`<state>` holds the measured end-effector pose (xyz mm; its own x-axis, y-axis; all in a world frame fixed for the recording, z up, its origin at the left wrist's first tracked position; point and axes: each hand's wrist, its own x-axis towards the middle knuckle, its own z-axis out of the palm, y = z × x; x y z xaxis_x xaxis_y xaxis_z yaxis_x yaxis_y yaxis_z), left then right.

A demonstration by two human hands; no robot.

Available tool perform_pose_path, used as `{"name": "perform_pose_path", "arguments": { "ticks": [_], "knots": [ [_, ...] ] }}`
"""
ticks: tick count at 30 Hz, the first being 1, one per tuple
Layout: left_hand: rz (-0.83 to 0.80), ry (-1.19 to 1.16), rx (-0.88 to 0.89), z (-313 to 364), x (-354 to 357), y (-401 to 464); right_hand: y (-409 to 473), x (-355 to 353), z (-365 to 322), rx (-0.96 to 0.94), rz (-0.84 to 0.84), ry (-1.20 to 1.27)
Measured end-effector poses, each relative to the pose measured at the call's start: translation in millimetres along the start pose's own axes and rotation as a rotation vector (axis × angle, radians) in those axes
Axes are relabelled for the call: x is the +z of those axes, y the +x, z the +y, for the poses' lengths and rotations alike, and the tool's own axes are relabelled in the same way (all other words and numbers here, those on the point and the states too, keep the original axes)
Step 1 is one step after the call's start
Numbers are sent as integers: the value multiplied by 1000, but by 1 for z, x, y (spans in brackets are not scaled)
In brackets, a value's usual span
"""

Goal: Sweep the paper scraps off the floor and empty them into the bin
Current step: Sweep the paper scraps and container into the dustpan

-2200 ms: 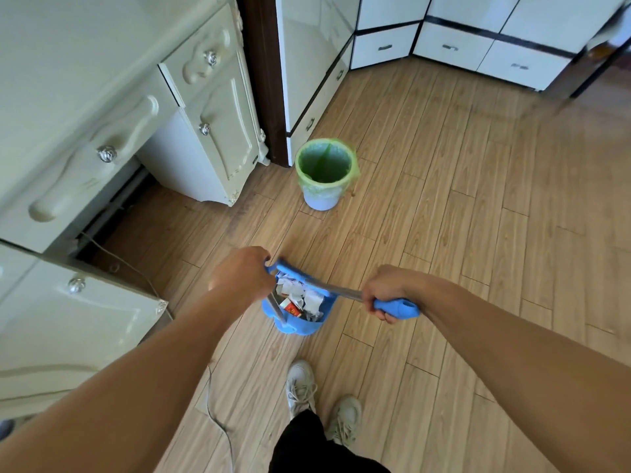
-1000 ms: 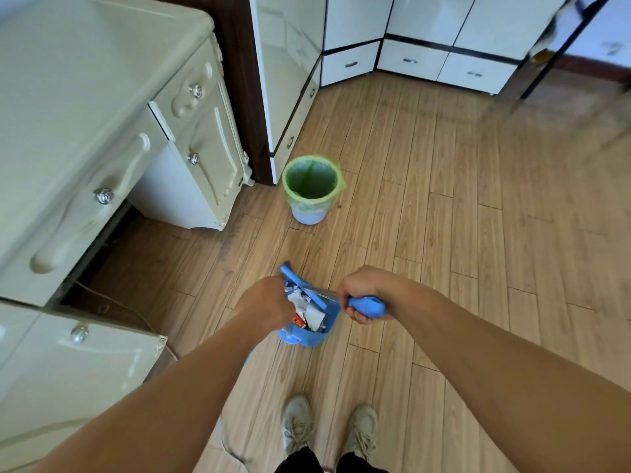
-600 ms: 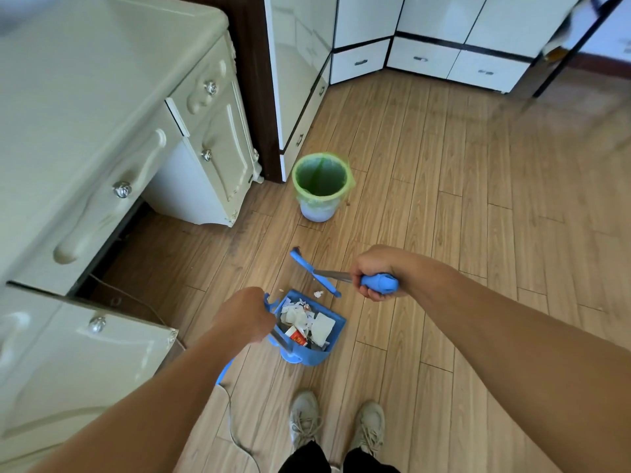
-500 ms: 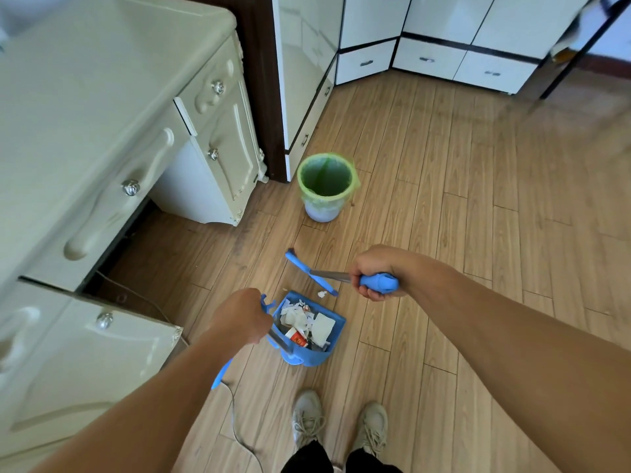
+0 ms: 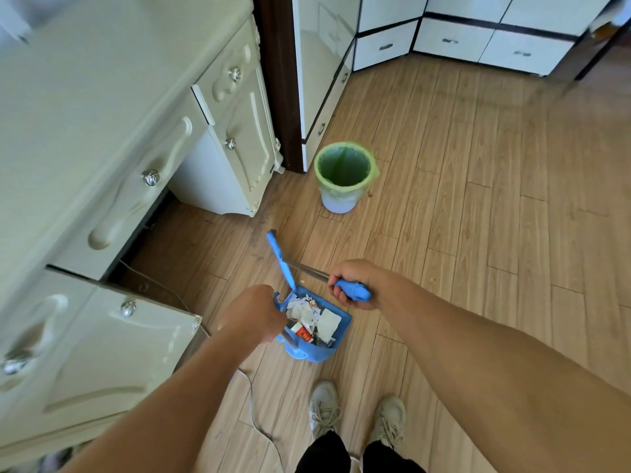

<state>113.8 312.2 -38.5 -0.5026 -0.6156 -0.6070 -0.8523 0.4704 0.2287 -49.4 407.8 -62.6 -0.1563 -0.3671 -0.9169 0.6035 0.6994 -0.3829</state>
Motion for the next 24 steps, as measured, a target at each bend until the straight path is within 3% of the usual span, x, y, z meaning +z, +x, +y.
{"name": "perform_pose_path", "arguments": {
  "ticks": [8,12,24],
  "knots": [
    [-24,-14,-17,3,-4,1,-7,-29,-8,7,92,12],
    [-37,14,9,5,-3,0,-18,-41,-5,-18,104,150],
    [0,6,-26,-1,-3,-4,14,-13,16,-24,-43,467]
  ]
}}
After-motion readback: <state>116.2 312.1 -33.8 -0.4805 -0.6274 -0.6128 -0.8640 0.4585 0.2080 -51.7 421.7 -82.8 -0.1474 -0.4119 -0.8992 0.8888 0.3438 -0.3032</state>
